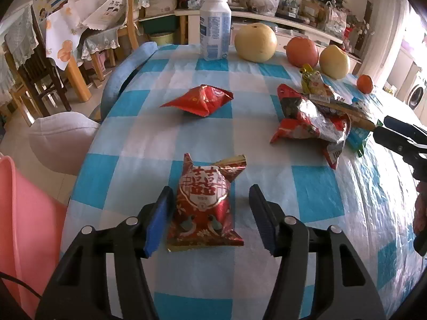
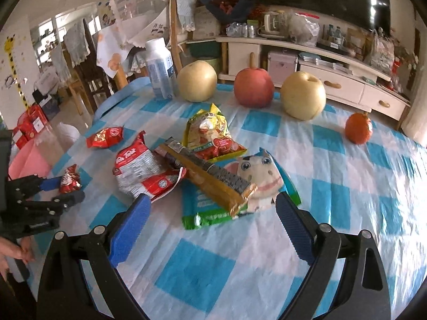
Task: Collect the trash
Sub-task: 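Grasp the red snack packet with the left gripper while the right grasps the brown snack bar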
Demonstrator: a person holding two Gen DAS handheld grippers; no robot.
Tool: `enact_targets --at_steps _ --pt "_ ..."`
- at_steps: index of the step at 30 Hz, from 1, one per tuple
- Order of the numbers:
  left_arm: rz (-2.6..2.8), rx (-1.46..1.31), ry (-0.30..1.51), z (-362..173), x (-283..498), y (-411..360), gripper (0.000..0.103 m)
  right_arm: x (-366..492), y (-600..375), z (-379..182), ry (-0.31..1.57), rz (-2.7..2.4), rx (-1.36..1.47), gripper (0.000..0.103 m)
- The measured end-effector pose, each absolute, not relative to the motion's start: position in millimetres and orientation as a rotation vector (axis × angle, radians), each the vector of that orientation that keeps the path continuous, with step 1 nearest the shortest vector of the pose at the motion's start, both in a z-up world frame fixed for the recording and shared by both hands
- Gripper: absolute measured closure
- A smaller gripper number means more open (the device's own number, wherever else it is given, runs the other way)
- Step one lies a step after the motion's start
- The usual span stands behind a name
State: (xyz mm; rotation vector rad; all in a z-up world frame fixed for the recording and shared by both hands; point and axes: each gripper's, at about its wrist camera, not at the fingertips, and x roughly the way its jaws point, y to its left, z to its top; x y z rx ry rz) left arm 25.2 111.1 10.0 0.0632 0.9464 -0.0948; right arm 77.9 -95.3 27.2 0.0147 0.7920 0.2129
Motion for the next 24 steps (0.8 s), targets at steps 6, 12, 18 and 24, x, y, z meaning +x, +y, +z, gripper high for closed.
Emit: enact_targets --at_steps 6,12,18,24 --pt "-0.089 0.058 0.935 9 29 110 0.044 96 -93 32 0.760 0.223 -0.032 0.009" --pt "-0.091 0.061 0.928 8 33 107 0.043 105 -84 18 0.778 0.231 -0.153 0.026" --pt "-0.093 0.060 0.927 8 34 107 0.043 102 -80 16 0.777 0.272 -0.201 0.036" --pt "-0.109 0.057 0.928 9 33 107 0.047 91 -61 11 0.804 0.301 -0.303 0.053"
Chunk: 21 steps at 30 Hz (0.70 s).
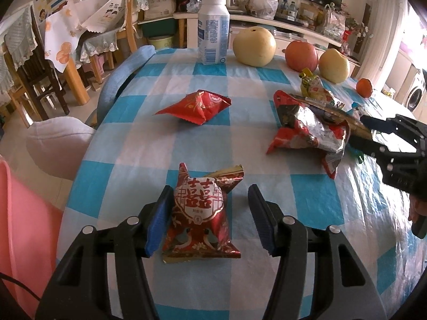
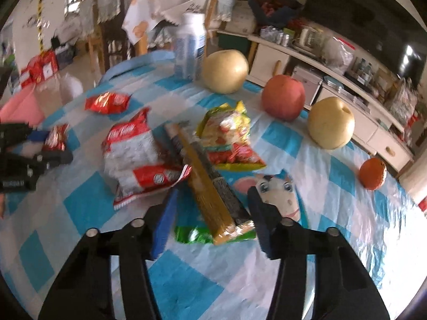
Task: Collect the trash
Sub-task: 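Grasp the red snack packet with the left gripper while the right grasps the brown snack bar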
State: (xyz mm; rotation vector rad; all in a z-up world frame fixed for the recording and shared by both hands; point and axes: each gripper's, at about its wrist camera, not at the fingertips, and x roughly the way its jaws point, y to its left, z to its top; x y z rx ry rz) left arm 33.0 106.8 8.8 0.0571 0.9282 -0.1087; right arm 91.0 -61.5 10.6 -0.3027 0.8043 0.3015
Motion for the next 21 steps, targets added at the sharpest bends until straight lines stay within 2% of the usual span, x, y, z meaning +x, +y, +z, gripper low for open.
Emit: enact_targets --at_steps 2,5,7,12,14,16,18,19,21 --pt "-0.112 0.054 0.927 9 33 107 0.050 87 -59 11 0.809 0.311 -0.305 0.063" --pt "-0.117 0.055 0.925 9 31 106 0.057 84 -56 10 0.817 0.316 -0.307 0.069" --pt "-0.121 0.059 0.924 9 30 106 0.064 81 -53 8 0.815 0.310 -0.322 0.069" --pt "-0.138 0.060 0.925 9 27 105 0.065 82 -49 5 0.799 0.294 -0.332 0.066" --pt "-0.147 0.052 0.927 10 26 105 0.065 84 -46 5 0.794 0.297 -0.324 0.059" --pt "-0.154 0.044 0.928 10 26 105 0.065 84 -41 3 0.785 0.293 -0.346 0.059" --pt "-0.160 0.043 0.930 10 25 105 0.065 85 -39 3 0.789 0.301 -0.342 0.067" --pt "-0.162 0.042 0.930 10 25 104 0.066 86 -39 2 0.795 0.302 -0.334 0.076" --pt "-0.170 0.041 0.931 10 23 104 0.066 87 -41 2 0.804 0.304 -0.318 0.077"
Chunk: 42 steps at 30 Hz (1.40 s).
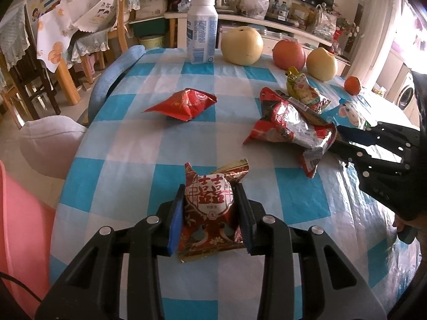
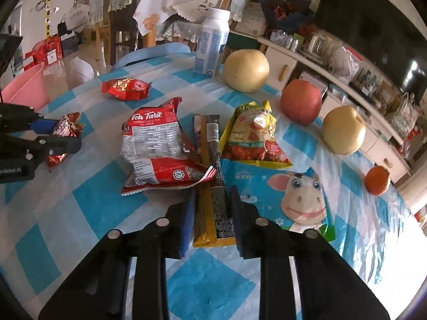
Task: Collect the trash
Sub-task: 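Grasp the red snack packet with the left gripper while the right grasps the brown snack bar, then carry the red packet and snack bar over the pink basin and open both grippers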
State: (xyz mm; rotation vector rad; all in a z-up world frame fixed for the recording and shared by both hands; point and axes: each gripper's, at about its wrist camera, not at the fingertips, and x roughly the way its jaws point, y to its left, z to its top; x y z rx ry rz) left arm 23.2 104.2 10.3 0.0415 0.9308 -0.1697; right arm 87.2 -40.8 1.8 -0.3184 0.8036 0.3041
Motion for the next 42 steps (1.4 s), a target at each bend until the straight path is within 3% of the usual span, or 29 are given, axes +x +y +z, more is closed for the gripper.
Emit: enact_targets --at_steps 6,21,42 --pt "-0.188 0.029 0.921 15 18 107 0.068 80 -42 6 0.794 0.283 -0.313 0.086" --pt "-0.246 -0.011 0.874 32 2 114 0.071 42 -50 43 0.687 0.239 -0.201 0.087" --pt "-0.239 -0.103 0.755 75 -27 162 0.071 6 16 70 0.642 0.358 -0.100 0.087"
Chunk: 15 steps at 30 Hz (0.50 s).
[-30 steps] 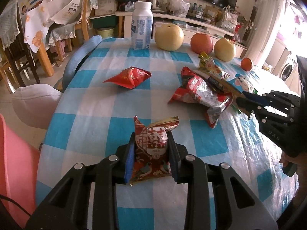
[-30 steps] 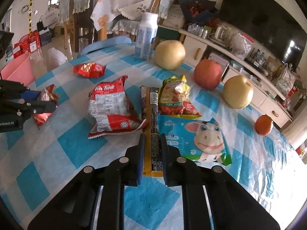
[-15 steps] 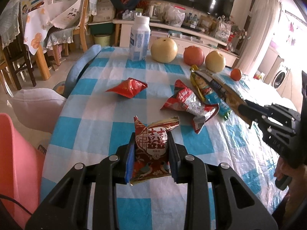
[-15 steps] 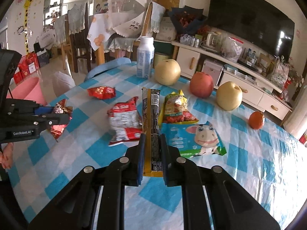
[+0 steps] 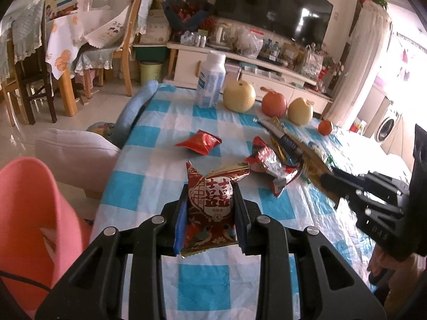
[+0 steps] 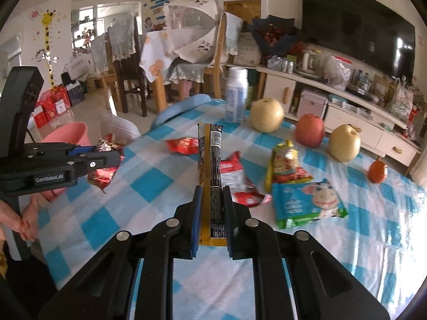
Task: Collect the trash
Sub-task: 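Carry the red packet and snack bar over the pink basin and open both grippers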
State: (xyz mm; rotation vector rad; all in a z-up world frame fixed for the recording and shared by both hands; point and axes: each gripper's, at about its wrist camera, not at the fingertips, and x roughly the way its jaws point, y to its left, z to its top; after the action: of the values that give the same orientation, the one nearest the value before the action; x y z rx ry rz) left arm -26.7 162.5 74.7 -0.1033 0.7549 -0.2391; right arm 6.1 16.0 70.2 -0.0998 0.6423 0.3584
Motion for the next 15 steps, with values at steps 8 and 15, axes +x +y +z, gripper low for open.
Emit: enact_targets --at_steps 8,15 --pt "-0.198 -0.169 0.704 89 -37 199 0.071 -10 62 77 0.638 0.452 -0.093 0.087" --pt "-0.152 -0.231 0.664 99 -47 234 0.071 -23 110 88 0.626 0.537 -0.104 0.087"
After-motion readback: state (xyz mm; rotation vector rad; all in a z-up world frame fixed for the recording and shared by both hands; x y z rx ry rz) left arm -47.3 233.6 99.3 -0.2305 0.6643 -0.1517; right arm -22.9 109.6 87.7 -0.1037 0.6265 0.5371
